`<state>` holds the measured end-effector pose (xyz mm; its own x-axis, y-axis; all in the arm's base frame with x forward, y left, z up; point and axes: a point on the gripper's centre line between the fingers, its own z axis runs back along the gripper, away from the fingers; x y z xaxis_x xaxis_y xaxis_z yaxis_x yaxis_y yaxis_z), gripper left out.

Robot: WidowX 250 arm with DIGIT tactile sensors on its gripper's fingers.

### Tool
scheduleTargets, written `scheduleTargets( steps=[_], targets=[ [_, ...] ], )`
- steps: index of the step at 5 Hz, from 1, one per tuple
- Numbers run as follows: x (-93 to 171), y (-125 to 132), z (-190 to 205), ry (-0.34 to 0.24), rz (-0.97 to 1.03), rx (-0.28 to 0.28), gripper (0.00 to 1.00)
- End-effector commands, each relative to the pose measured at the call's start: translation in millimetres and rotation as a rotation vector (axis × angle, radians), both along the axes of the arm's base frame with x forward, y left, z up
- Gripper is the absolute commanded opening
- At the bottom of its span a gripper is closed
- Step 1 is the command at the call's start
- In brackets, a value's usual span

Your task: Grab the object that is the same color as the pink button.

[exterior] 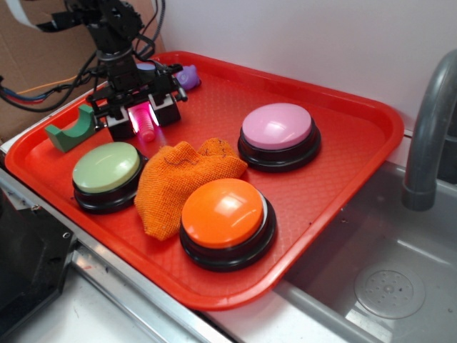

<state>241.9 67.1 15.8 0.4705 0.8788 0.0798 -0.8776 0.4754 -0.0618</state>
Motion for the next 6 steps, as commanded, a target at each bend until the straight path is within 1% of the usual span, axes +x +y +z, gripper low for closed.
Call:
scheduleTargets(
  steps=[1, 2, 3, 4, 5, 6],
  targets=[
    [4, -7, 38, 0.027, -0.289, 0.045, 0.00],
    [1, -24, 75, 0.031, -0.479, 0.003, 0.00],
    [-1, -40, 108, 0.004, -0.731, -0.113, 0.00],
    [-6, -55, 134, -0.011, -0.931, -0.119, 0.00],
    [-13, -75, 155, -0.023, -0.995, -0.090, 0.00],
    [-23, -79, 153, -0.009, -0.912, -0.029, 0.00]
  ],
)
